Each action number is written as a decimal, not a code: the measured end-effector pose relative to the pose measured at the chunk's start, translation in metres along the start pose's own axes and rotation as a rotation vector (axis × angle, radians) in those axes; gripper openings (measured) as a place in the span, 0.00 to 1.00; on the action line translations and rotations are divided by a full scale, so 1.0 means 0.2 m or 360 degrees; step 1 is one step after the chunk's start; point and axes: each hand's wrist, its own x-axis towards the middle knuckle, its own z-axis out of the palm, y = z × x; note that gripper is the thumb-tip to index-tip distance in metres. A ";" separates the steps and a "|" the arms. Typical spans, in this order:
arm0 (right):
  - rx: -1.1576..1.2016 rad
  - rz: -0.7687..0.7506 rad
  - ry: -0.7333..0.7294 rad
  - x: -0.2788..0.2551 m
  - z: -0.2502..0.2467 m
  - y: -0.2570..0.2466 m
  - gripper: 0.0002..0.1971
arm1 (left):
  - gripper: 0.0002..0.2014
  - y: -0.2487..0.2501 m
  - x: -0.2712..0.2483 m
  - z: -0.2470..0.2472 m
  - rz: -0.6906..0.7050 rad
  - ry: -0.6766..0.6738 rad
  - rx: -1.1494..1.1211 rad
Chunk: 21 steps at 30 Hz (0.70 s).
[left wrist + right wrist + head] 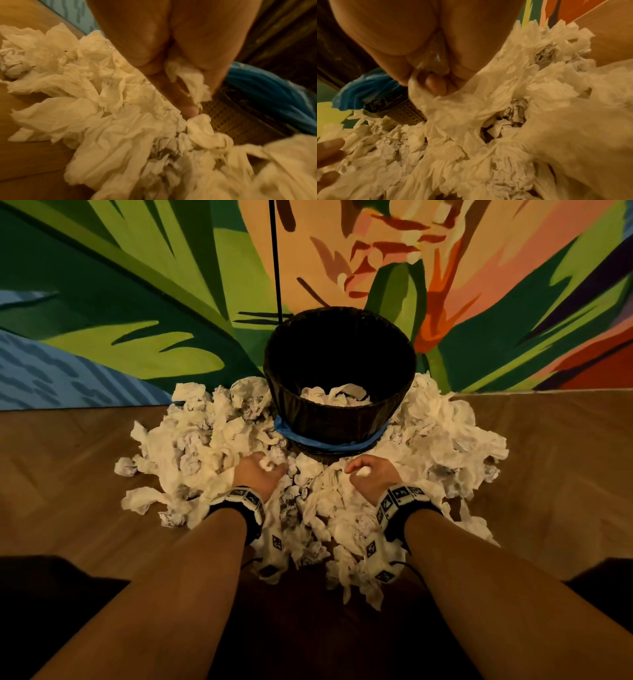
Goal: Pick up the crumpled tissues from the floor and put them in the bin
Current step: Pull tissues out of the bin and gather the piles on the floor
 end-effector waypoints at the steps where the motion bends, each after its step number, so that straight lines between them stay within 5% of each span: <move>1: 0.0055 0.0049 -0.0010 0.00 0.01 0.01 0.14 | 0.33 -0.01 -0.01 0.02 0.0028 -0.0027 0.0091; 6: 0.0491 0.0313 0.0065 0.02 -0.01 0.08 0.19 | 0.18 -0.03 -0.06 0.12 0.0285 -0.0292 0.0242; 9: 0.0312 0.0327 0.0249 0.04 -0.03 0.11 0.20 | 0.17 -0.03 -0.09 0.17 0.0521 -0.0390 0.0484; 12: 0.0070 0.0304 0.0400 0.03 -0.06 0.11 0.13 | 0.18 -0.01 -0.12 0.23 0.0615 -0.0498 0.0684; 15: 0.0058 0.0291 0.0243 0.02 -0.07 0.11 0.07 | 0.21 0.05 -0.17 0.28 0.0741 -0.0532 0.0742; 21: -0.0113 0.0173 0.0179 0.02 -0.06 0.14 0.21 | 0.30 0.21 -0.22 0.38 0.1249 -0.0538 0.1125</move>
